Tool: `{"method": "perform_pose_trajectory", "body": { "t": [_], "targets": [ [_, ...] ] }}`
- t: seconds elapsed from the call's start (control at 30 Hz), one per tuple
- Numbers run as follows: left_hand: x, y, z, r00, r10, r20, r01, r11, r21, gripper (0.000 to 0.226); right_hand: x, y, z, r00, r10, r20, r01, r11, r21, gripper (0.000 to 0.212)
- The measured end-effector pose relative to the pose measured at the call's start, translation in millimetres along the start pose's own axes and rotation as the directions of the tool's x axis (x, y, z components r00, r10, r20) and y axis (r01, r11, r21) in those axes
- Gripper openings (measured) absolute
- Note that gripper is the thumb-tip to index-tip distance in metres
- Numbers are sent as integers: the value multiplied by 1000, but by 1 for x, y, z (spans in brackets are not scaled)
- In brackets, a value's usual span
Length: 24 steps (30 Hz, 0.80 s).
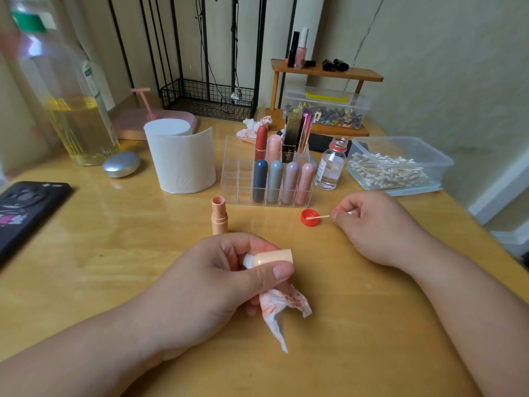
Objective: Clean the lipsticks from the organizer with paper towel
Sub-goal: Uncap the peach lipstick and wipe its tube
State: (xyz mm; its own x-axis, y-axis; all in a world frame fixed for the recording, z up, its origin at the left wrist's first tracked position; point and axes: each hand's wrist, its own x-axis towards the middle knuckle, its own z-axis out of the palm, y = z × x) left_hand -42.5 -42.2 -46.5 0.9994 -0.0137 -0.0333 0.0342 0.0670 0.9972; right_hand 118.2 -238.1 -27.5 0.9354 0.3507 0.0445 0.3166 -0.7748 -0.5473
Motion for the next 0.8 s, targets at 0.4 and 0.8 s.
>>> {"method": "perform_pose_trajectory", "body": {
  "t": [0.4,0.8],
  "targets": [
    [1,-6,-4,999,9,34,-12,997,77,25,6,1,4,1000,7,-2,-7,999,38,23],
    [4,-1,-8,991,-60,118,96,940,-329,40,4,9,-3,991,-20,-136,64,941,332,14]
  ]
}}
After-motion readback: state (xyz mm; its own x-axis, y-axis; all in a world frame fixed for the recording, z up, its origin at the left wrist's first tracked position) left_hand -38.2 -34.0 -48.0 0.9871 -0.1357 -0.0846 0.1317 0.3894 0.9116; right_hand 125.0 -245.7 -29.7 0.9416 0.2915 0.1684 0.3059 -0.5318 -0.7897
